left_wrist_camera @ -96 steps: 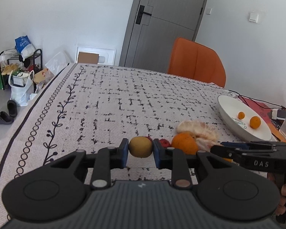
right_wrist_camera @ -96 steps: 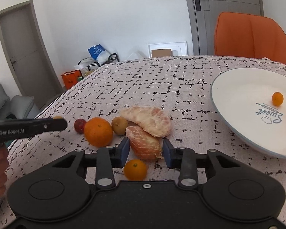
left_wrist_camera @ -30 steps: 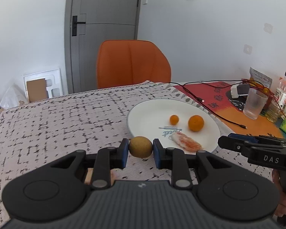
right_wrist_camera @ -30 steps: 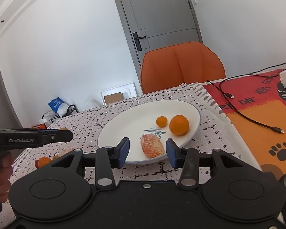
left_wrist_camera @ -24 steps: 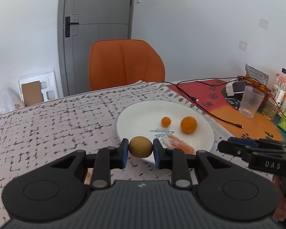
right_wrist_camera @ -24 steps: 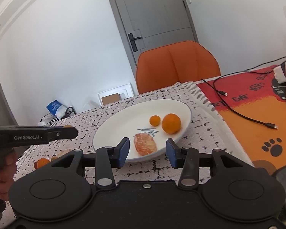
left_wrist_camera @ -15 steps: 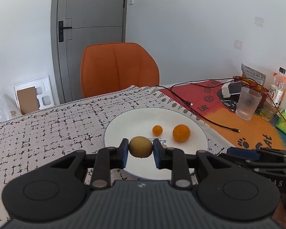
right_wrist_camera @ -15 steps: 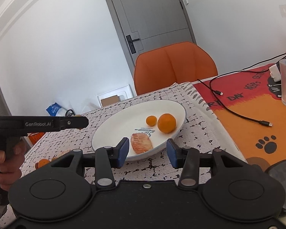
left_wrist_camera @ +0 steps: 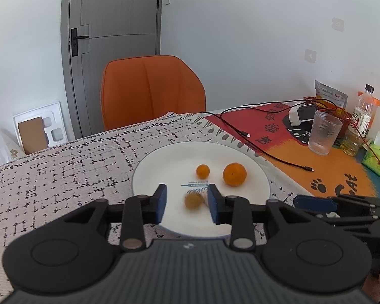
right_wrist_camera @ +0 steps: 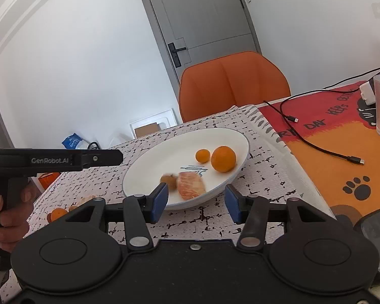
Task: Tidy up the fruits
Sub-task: 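Withdraw both grippers from the bowl toward the remaining fruit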
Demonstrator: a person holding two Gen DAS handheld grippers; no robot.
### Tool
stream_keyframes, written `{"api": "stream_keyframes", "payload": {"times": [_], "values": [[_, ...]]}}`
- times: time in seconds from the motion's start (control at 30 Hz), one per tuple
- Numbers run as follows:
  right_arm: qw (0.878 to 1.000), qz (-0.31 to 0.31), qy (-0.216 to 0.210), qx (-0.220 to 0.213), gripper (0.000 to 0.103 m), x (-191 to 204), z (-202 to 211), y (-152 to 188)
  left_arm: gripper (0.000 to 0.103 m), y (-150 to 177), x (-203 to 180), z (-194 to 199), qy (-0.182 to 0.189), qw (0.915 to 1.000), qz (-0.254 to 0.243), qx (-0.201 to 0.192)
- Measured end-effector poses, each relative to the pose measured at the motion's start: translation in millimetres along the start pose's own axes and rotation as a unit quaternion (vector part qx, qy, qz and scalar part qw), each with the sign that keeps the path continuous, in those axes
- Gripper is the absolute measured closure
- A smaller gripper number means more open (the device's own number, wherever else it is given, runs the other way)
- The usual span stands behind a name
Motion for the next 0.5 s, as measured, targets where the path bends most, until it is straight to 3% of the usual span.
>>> {"api": "stream_keyframes", "payload": {"times": [0.13, 0.3, 0.5], "values": [[1.000, 0.005, -0.003, -0.001, 0.047, 6, -1, 0, 0.046, 2, 8, 9, -0.012, 0.9999, 0.005, -0.003], [1.000, 0.010, -0.009, 0.002, 0.045, 15, -3, 1, 0.039, 7, 21, 24, -0.027, 0.9995, 0.010, -0.008], [1.000, 0.016, -0.015, 0.003, 0.033, 27, -5, 2, 0.023, 13, 39, 40, -0.054, 0.9982, 0.019, -0.018]]}}
Point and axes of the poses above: each gripper's, at about its wrist camera, not at the fingertips, and z roughly against the way its jaws point, x to its left, y to its underside, the point moved 2 cm from there along -z, roughly the way its jaws point, and after that the axes turned 2 degrees about -x, right-handed, at the moved point
